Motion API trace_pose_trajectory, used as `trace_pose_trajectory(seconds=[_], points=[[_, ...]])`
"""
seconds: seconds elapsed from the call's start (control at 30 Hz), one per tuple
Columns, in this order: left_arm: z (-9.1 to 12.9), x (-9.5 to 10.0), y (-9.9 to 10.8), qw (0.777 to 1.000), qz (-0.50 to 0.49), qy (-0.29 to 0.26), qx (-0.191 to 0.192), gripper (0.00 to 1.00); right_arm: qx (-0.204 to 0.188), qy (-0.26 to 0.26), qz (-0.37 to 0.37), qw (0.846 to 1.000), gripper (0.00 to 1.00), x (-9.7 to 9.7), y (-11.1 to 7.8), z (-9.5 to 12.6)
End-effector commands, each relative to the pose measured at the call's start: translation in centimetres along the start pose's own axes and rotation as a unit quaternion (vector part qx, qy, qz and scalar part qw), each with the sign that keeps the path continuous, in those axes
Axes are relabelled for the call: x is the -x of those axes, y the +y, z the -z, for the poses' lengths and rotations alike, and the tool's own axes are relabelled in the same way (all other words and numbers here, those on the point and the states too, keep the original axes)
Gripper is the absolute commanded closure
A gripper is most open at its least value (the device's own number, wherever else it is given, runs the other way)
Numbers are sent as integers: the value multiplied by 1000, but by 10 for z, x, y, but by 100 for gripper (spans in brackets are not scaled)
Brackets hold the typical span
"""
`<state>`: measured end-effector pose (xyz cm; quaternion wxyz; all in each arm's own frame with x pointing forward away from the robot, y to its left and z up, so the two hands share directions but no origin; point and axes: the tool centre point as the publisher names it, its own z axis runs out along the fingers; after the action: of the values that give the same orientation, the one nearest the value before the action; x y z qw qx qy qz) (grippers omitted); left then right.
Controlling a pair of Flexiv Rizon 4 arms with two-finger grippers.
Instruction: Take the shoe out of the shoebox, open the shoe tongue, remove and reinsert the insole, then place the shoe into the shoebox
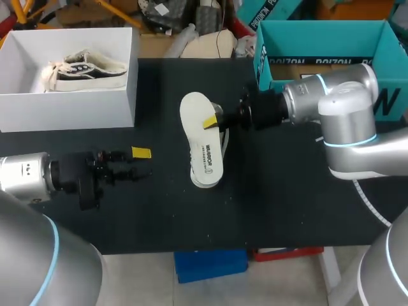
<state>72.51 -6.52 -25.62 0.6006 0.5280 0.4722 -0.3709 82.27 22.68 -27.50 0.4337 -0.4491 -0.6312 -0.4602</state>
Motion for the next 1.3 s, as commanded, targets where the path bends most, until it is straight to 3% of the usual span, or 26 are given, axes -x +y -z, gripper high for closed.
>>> trace_pose_trajectory(seconds=[0.03, 0.37, 0.57, 0.77, 1.0, 1.07, 1.1, 1.17, 1.3], points=[[-6, -14, 5, 1000, -7, -6, -10, 0, -1, -1, -1, 1000, 100, 0, 0, -1], [-20, -36, 15, 998, -46, -30, -6, 0, -1, -1, -1, 1000, 100, 0, 0, -1], [-33, -34, 24, 997, -57, -42, 3, 0, -1, -1, -1, 1000, 100, 0, 0, -1], [-56, -41, 31, 1000, -1, -24, 0, 0, -1, -1, -1, 1000, 100, 0, 0, -1], [-81, -27, 32, 999, 37, -31, -18, 0, -1, -1, -1, 1000, 100, 0, 0, -1], [-86, -26, 30, 999, 37, -8, -14, 0, -1, -1, -1, 1000, 100, 0, 0, -1], [-89, -26, 29, 999, 45, -1, -9, 3, -1, -1, -1, 1000, 100, 0, 0, -1], [-93, -24, 27, 998, 56, -9, -8, 24, -1, -1, -1, 1000, 100, 0, 0, -1], [-101, -22, 25, 998, 57, -5, -4, 31, -1, -1, -1, 1000, 100, 0, 0, -1]])
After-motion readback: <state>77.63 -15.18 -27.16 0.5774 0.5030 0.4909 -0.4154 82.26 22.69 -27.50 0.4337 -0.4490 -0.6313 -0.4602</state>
